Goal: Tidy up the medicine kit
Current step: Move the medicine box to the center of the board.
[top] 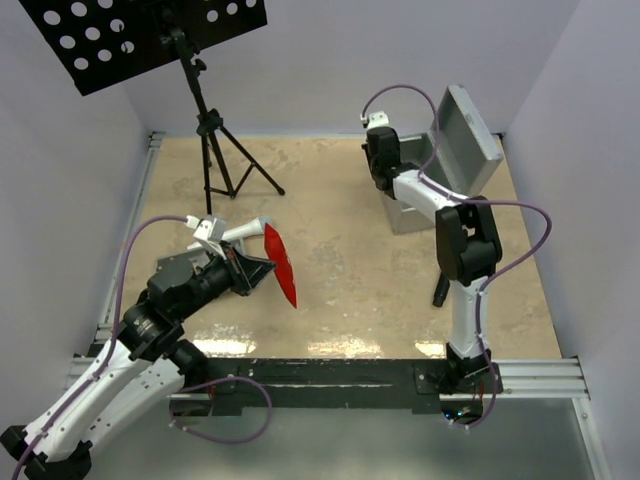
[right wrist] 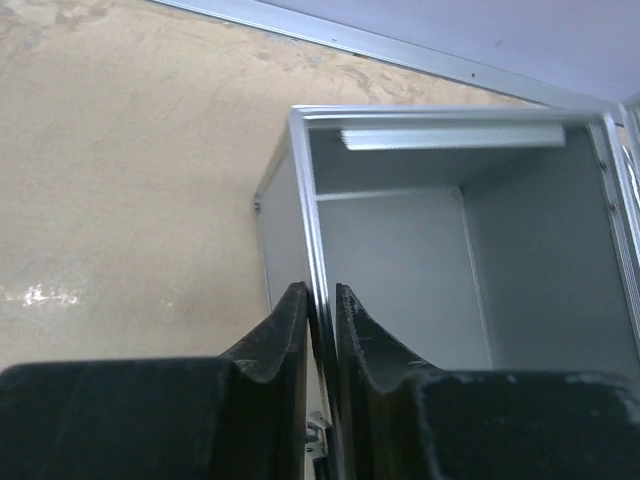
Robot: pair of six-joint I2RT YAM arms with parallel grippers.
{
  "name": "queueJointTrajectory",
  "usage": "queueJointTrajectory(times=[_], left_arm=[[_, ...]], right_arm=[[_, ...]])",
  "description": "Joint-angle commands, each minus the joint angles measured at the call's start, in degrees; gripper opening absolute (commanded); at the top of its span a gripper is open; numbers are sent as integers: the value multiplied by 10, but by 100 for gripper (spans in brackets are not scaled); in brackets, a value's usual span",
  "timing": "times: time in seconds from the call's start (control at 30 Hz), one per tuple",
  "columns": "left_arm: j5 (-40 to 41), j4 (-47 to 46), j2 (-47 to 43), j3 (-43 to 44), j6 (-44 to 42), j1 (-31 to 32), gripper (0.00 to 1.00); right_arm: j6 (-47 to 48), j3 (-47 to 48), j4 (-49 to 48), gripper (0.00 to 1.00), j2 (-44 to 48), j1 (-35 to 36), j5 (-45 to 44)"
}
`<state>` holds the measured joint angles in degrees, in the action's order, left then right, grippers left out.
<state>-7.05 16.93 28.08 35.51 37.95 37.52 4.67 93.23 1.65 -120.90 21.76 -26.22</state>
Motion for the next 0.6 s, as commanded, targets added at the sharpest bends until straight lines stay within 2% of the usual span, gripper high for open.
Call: queueJointTrajectory(times=[0.0,0.13,0.3,0.57], left_arm=[[4,-17,-11,21,-13,-3,0],[-1,-14,-12,24,-15,-3,0],[1,-10,-21,25,-17,-3,0],[12,6,-43,25,-22,-2,0]], right_arm=[[15,-40,-13,8,46,7,5],[46,-96,-50,0,97,28,16],[93,-167,-88,0,167,100,11],[124,-240,-65,0,257,208,31]])
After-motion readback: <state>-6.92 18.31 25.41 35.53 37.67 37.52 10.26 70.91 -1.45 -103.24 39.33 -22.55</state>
